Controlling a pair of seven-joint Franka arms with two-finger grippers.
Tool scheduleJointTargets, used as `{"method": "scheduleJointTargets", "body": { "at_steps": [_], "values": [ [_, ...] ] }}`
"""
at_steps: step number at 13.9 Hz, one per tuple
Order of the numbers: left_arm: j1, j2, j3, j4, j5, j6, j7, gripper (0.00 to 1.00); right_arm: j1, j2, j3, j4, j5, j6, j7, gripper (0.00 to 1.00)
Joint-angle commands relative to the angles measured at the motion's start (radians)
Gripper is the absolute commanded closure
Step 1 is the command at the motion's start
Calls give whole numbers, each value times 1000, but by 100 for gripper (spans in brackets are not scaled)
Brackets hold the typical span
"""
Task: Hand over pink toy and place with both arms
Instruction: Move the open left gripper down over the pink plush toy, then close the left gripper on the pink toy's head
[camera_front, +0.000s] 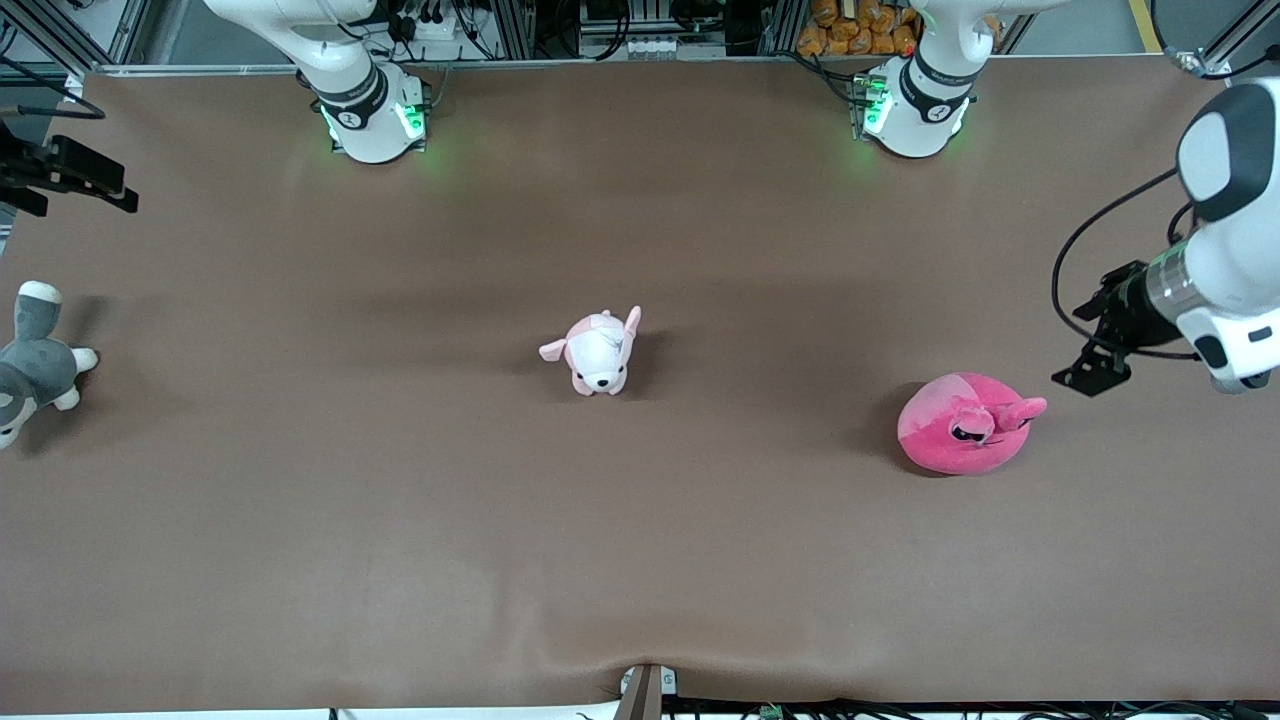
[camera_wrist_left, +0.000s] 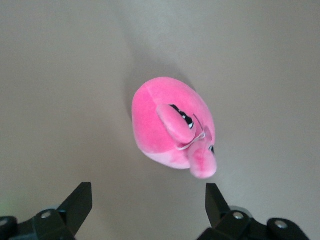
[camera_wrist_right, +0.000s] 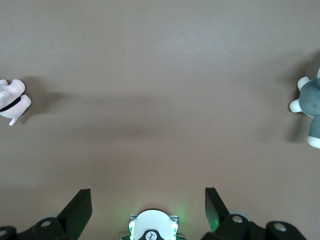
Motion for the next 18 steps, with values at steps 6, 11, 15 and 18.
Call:
{"method": "scheduleJointTargets", "body": {
  "at_steps": [6,11,15,18],
  "values": [
    [45,169,-3,9,-36,152,-444,0,3,10,3,24,0,-16,5,0],
    [42,227,-5,4,-36,152,-529,0,9,10,5,25,0,-14,5,0],
    [33,227,-8,1,-38,155,-573,100,18,10,5,25,0,-14,5,0],
    [35,217,-11,6,-38,161,-598,100,21,10,5,25,0,-14,8,0]
  ]
}}
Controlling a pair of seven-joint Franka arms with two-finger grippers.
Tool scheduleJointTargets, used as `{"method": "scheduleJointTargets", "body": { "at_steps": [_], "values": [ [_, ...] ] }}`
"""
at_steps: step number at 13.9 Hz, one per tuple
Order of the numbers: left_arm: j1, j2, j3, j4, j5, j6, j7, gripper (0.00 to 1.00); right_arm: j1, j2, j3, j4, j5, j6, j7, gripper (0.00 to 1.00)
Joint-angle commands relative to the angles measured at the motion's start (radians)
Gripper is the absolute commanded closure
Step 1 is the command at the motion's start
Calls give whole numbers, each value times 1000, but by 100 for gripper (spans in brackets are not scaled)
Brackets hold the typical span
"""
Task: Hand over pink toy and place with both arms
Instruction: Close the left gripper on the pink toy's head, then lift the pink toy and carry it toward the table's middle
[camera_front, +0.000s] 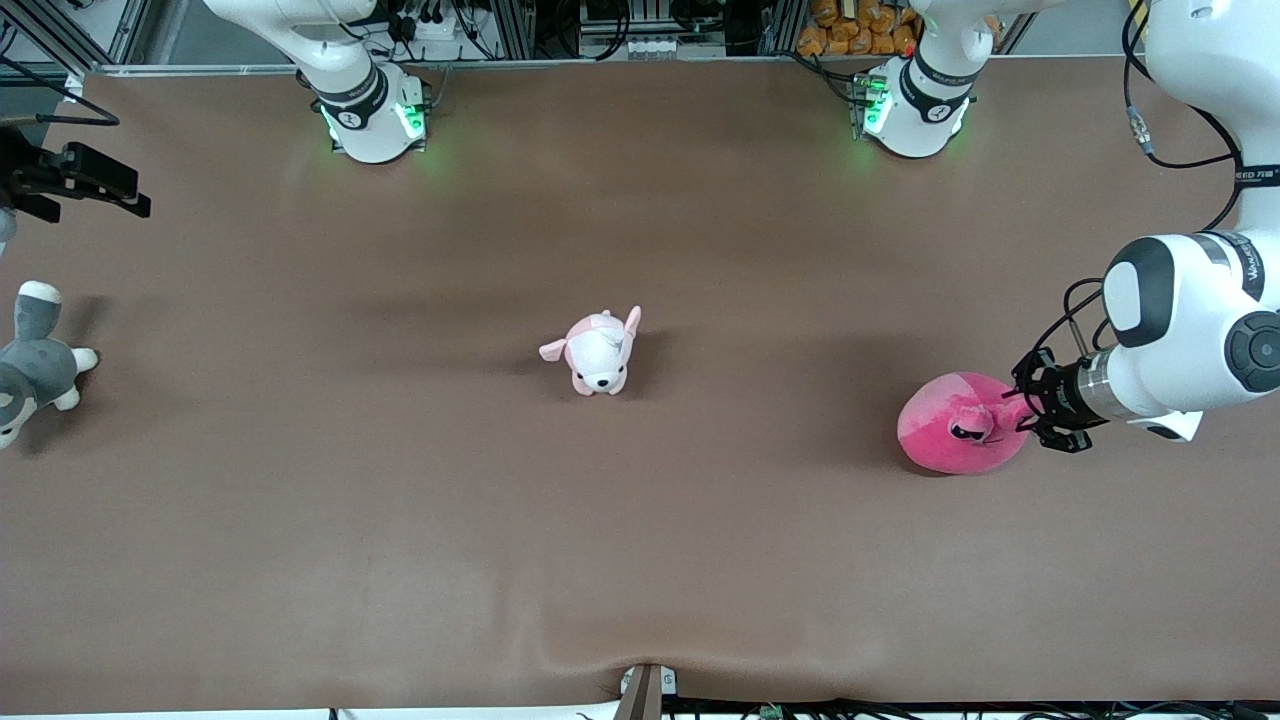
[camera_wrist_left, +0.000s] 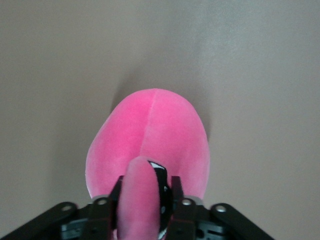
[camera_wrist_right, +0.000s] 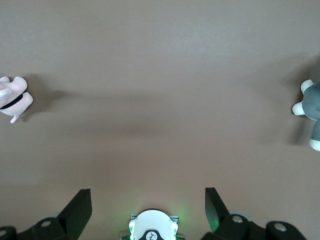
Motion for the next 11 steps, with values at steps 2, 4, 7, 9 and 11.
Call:
{"method": "scheduleJointTargets", "body": {
  "at_steps": [2,4,7,9,11],
  "values": [
    [2,-33,-4,8,-27,2,-19,100,6,7,-4,24,-2,-14,3,0],
    [3,-66,-25,33,-35,2,-20,100,1,8,-4,24,0,-14,5,0],
    [3,-115,-64,56,-37,-9,-23,100,0,8,-4,24,-2,-14,3,0],
    [3,-163,-106,66,-37,-11,-40,100,-5,10,-6,24,0,-12,3,0],
    [3,-175,-168,109,-37,-12,-110,100,1,8,-6,24,-2,-12,6,0]
  ]
}}
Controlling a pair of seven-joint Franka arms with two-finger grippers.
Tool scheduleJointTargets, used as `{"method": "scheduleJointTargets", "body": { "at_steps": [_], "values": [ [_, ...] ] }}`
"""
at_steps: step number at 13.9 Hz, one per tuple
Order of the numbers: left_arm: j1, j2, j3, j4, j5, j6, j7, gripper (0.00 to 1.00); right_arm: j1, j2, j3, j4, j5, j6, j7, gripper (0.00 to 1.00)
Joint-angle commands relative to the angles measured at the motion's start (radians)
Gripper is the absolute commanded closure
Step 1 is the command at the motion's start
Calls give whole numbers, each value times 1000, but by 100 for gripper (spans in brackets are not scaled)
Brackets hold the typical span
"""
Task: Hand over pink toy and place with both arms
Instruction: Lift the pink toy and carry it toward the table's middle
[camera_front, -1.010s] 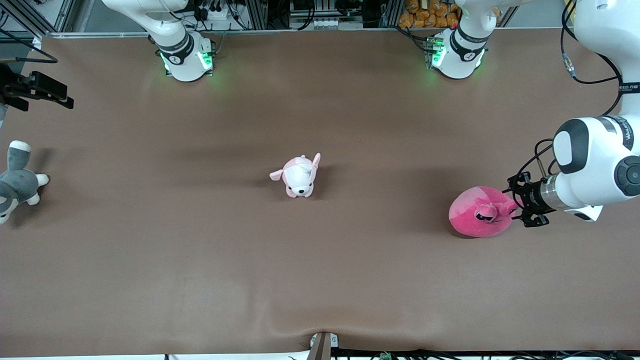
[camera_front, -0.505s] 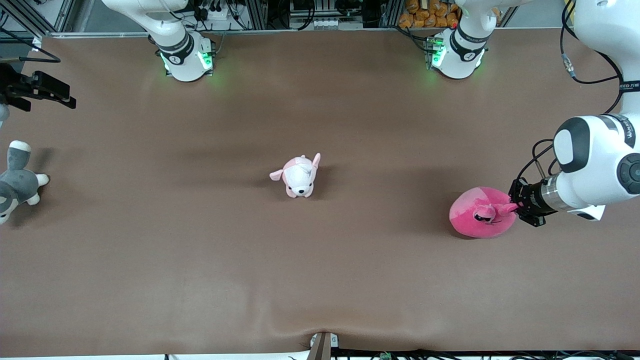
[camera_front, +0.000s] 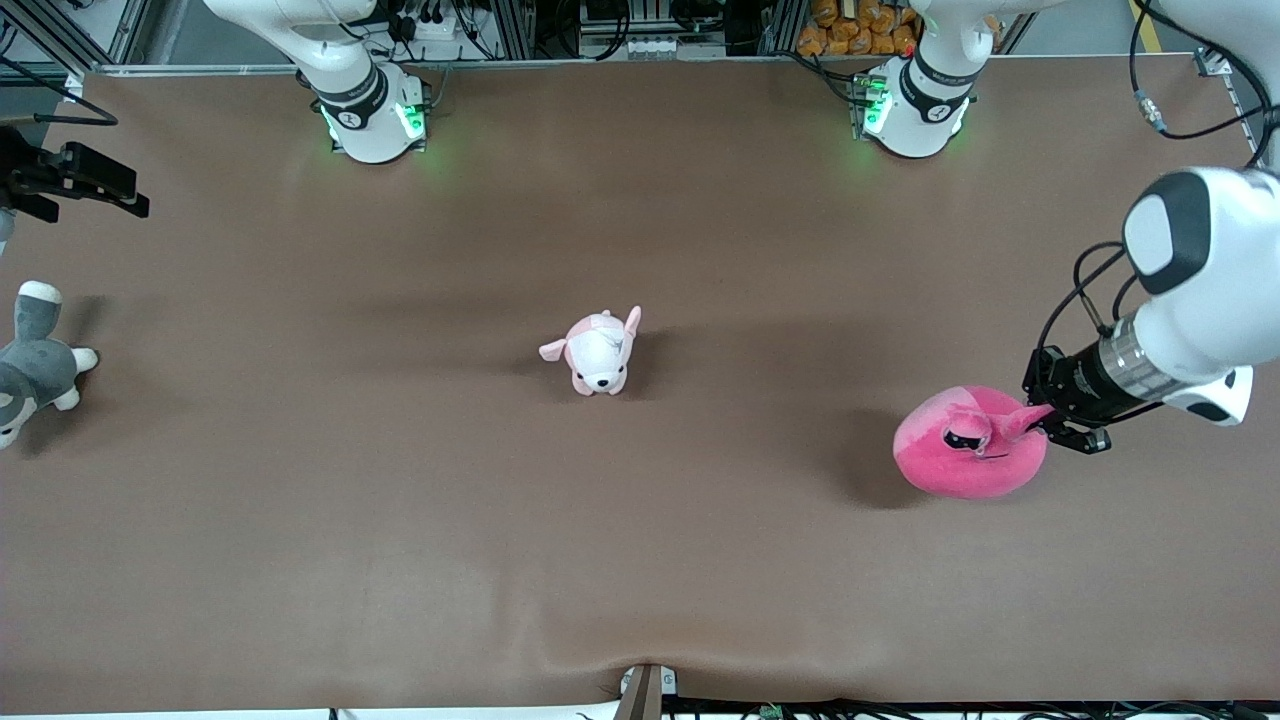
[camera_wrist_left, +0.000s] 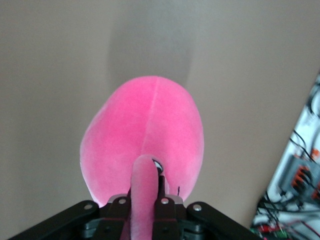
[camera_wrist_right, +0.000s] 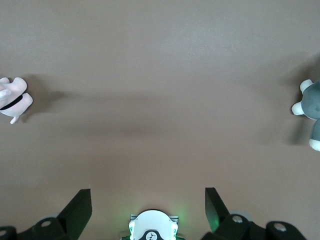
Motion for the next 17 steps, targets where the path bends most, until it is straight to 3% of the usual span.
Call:
{"method": "scheduleJointTargets", "body": {
  "at_steps": [1,6,8,10,12,17],
  "values": [
    [3,-28,-92,53,-16,-24,-111,100,1,8,0,23,-2,-12,5,0],
    [-1,-24,-243,167,-13,-73,-369,100,1,18,0,21,-3,-11,2,0],
    [-16,-19,-290,205,-7,-123,-432,100,-5,87,0,23,-23,-11,3,0],
    [-76,-16,-304,213,12,-134,-506,100,-13,148,-3,21,-26,-15,3,0],
    [-159,-2,-303,218,42,-134,-572,100,-10,149,-2,21,-58,-14,2,0],
    [-329,80,-292,282,110,-134,-726,100,24,162,2,23,154,8,161,0]
  ]
}}
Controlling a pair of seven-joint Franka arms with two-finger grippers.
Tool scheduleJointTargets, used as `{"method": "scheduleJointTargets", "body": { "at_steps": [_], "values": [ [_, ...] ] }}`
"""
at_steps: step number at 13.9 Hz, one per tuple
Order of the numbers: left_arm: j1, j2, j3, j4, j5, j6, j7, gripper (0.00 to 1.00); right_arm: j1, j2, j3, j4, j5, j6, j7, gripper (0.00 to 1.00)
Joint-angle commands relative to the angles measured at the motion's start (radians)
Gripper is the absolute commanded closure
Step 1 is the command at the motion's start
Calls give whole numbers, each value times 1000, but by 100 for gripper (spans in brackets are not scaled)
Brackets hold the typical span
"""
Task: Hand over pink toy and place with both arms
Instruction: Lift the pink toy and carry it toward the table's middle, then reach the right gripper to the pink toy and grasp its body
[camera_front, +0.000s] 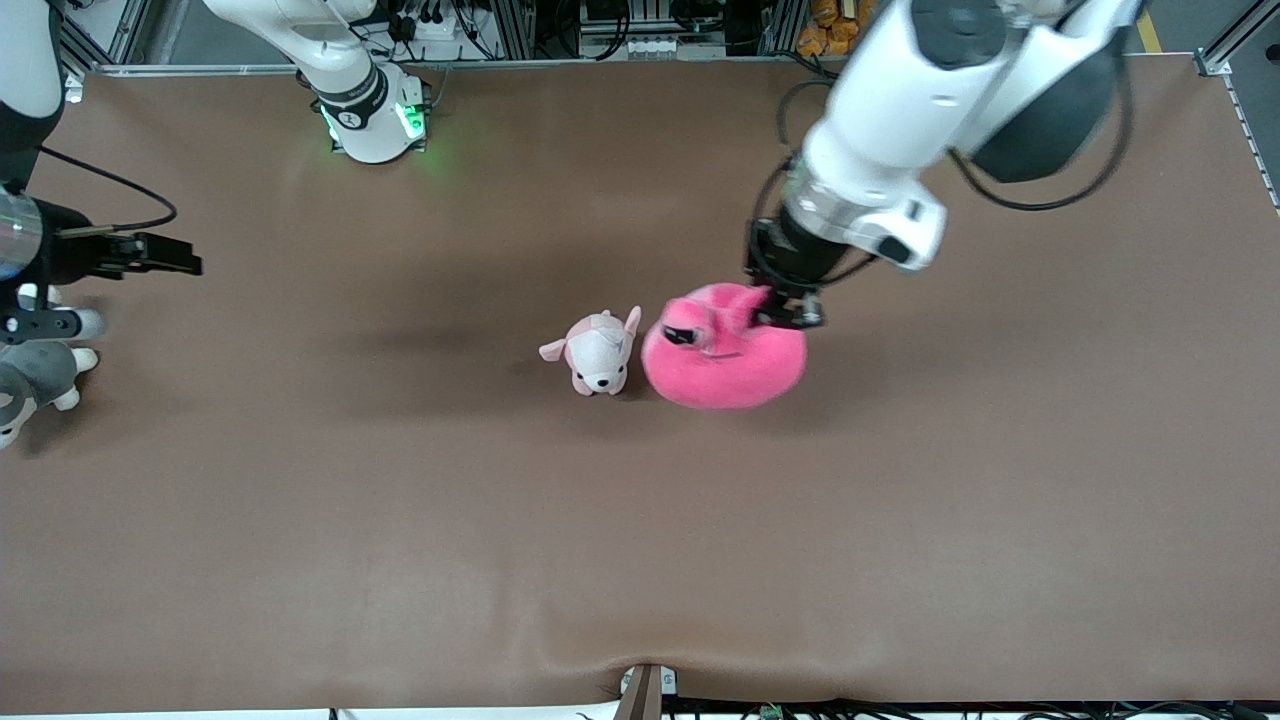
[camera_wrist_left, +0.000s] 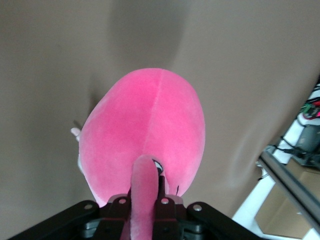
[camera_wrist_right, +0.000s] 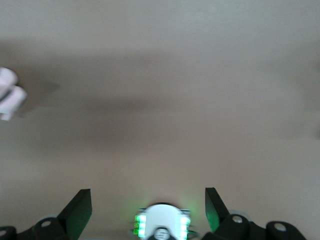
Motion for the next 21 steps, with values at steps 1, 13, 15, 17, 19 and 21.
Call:
{"method": "scheduleJointTargets", "body": {
  "at_steps": [1,13,15,17,19,21],
  "values": [
    [-75,66,6,77,79,-17,-138,100,11,-2,1,15,121,11,148,0],
    [-402,155,217,215,134,-3,-277,100,226,27,2,15,600,328,1159,0],
    [-412,153,225,215,134,-3,-275,100,276,45,2,15,601,420,1230,0],
    [-410,153,225,215,133,-3,-273,100,347,78,1,12,585,489,1264,0],
    [-407,150,227,215,134,-6,-273,100,382,105,1,10,570,520,1308,0],
    [-405,150,227,215,134,-6,-273,100,436,128,1,12,564,537,1325,0]
  ]
}}
